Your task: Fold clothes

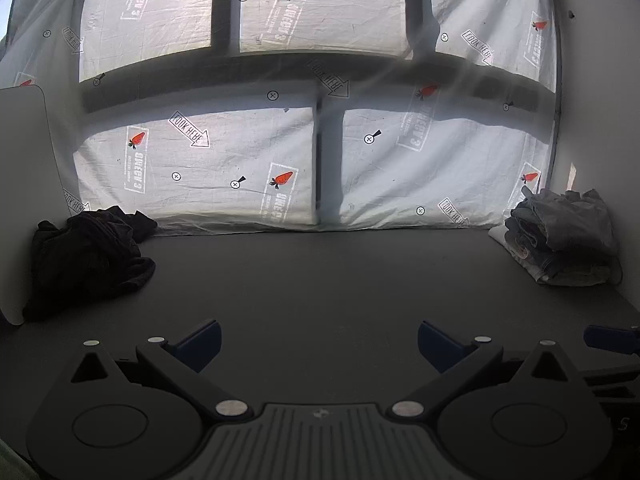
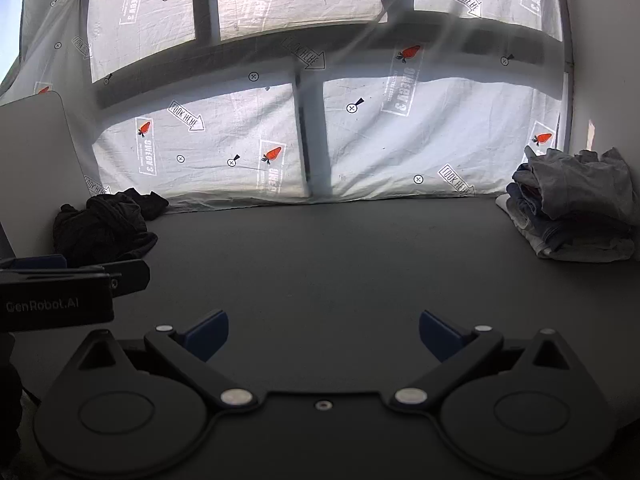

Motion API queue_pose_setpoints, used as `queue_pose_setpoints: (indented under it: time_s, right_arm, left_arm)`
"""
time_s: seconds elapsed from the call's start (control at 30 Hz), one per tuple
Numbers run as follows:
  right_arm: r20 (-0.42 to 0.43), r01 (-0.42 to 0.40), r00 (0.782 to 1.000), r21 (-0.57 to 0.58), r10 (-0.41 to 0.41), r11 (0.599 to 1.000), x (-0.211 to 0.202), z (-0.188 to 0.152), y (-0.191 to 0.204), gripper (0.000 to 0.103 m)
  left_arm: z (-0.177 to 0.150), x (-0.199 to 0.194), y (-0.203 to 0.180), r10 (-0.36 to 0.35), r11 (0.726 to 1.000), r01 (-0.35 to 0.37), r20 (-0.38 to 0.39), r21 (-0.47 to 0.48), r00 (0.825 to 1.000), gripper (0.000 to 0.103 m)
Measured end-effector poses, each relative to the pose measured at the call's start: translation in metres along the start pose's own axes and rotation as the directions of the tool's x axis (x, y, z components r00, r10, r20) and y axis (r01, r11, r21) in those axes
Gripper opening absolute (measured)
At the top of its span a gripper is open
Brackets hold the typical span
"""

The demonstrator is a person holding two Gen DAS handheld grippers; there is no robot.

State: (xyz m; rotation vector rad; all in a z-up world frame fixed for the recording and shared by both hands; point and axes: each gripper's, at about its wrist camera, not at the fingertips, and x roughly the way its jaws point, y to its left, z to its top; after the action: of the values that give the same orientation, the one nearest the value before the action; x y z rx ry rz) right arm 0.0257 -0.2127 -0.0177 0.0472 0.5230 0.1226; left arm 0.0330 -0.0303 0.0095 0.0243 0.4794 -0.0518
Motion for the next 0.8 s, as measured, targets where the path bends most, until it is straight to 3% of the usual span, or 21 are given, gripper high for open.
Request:
queue_pose_setpoints:
  time_s: [0.33,0.8]
  right_arm:
    - [-0.059,0.027,0.998,-0.042,-0.030,0.999,-0.013,-0.014,0.033,0.103]
    - [-0.059,0.061,0.996,-0.030,-0.062,0.998,-0.010,-0.013,0.045,0.103]
  left_arm:
    - [-0.017,-0.015,0.031,0.008,0.999,-0.009,-0.038,-0.032,0.999,0.103]
    - [-0.020,-0.014,0.045,-0.005,0.999,0.003,-0.046,-0.038,0.999,0.103]
